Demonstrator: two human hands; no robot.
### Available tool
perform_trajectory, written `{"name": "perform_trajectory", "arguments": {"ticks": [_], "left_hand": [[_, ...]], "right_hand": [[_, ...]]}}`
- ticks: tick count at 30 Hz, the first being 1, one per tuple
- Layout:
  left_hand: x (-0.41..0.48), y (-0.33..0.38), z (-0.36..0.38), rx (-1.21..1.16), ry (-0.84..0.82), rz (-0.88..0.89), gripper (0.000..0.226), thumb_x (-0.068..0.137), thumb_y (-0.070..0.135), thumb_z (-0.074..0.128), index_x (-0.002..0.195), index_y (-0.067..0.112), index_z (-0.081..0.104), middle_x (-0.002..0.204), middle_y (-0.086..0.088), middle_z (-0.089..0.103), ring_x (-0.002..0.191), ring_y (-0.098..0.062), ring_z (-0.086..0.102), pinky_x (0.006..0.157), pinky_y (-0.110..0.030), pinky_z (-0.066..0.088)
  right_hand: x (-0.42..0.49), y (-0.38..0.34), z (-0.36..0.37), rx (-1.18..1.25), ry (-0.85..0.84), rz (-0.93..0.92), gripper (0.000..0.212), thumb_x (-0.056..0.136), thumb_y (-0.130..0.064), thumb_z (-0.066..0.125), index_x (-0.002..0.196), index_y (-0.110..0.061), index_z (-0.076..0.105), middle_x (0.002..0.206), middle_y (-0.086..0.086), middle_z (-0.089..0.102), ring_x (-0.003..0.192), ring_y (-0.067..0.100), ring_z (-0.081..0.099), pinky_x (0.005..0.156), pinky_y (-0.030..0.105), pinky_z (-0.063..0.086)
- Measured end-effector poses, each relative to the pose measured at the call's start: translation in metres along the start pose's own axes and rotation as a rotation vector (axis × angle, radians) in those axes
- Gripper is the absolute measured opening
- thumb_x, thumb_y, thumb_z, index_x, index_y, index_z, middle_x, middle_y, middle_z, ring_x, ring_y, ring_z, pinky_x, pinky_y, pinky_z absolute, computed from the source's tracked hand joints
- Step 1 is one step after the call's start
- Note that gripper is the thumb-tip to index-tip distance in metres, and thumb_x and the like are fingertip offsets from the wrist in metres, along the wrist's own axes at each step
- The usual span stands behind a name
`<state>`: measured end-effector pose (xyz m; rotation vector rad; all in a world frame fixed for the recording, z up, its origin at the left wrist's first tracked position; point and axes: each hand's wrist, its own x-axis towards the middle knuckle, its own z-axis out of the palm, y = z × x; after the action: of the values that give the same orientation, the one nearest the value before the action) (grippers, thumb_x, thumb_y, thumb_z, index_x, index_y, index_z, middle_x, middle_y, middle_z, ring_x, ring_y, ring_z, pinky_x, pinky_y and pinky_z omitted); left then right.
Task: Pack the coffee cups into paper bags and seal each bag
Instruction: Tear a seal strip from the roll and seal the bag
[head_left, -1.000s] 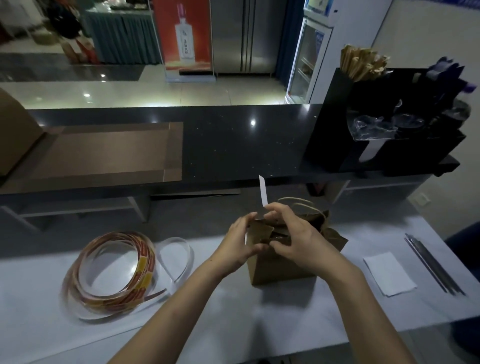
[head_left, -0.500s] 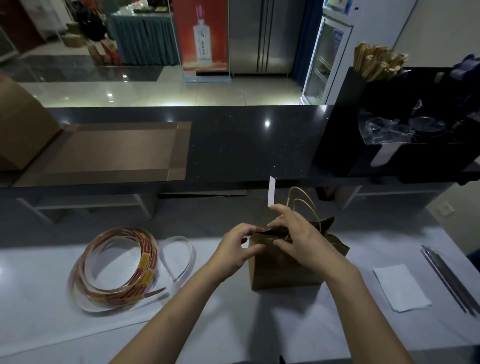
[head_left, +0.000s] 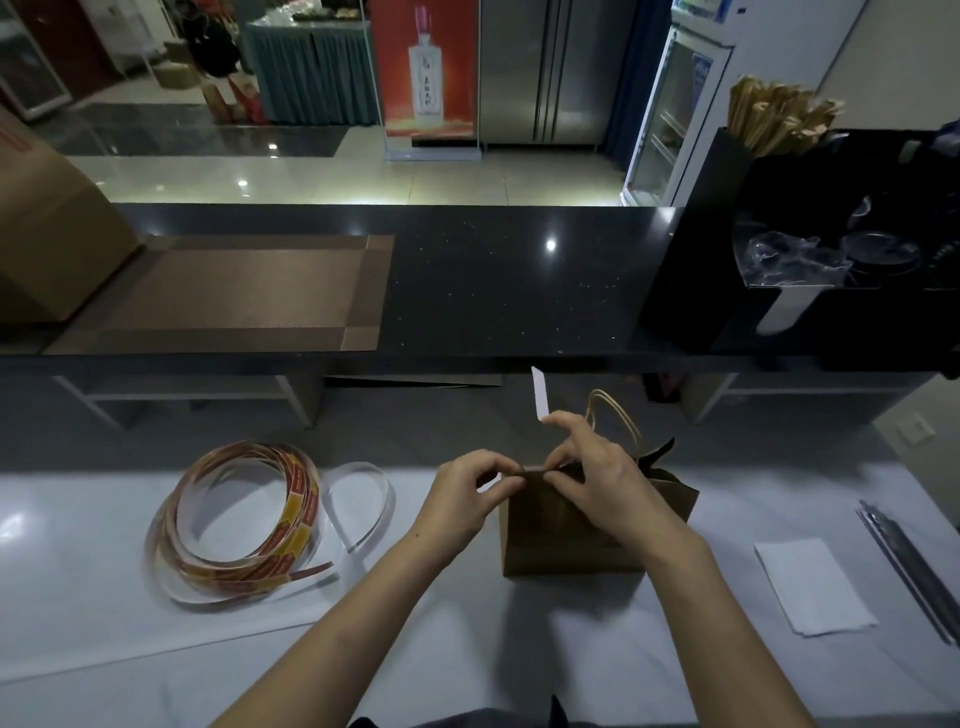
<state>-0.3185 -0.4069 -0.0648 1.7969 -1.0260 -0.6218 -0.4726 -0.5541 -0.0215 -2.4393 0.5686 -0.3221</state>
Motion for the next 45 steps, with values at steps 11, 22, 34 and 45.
{"name": "perform_trajectory", "arguments": {"ticks": [11,22,34,45], "left_hand": [[0.001,-0.005,0.003,0.019,0.080,0.047,0.011,0.092,0.020,0.079,0.091,0.031,0.079,0.091,0.016,0.072,0.091,-0.005,0.068,0.082,-0.031,0.059],[0.003,0.003,0.001,0.033,0.043,0.012,0.005,0.092,0.026,0.077,0.095,0.031,0.079,0.090,0.018,0.071,0.092,0.001,0.065,0.077,-0.015,0.052],[0.006,-0.001,-0.001,0.039,0.037,0.020,0.008,0.094,0.027,0.076,0.099,0.025,0.082,0.092,0.017,0.072,0.093,-0.001,0.066,0.080,-0.024,0.056],[0.007,0.000,-0.001,0.040,0.021,0.014,0.008,0.094,0.024,0.075,0.100,0.026,0.081,0.092,0.017,0.071,0.093,0.001,0.065,0.083,-0.026,0.058]], "right_hand": [[-0.001,-0.001,0.000,0.123,0.133,-0.061,0.046,0.093,-0.016,0.076,0.126,-0.034,0.050,0.115,-0.022,0.050,0.111,0.000,0.055,0.092,0.028,0.054],[0.003,-0.011,-0.007,0.438,0.234,0.049,0.033,0.095,-0.012,0.075,0.109,-0.029,0.051,0.100,-0.018,0.058,0.101,0.012,0.066,0.090,0.032,0.058],[0.003,-0.009,-0.012,0.106,-0.042,-0.012,0.041,0.097,-0.019,0.071,0.108,-0.046,0.042,0.096,-0.007,0.061,0.093,0.008,0.065,0.083,0.037,0.060],[0.006,-0.006,-0.002,-0.005,-0.005,-0.062,0.045,0.096,-0.018,0.072,0.124,-0.035,0.042,0.096,-0.013,0.057,0.091,0.006,0.063,0.077,0.025,0.059]]}}
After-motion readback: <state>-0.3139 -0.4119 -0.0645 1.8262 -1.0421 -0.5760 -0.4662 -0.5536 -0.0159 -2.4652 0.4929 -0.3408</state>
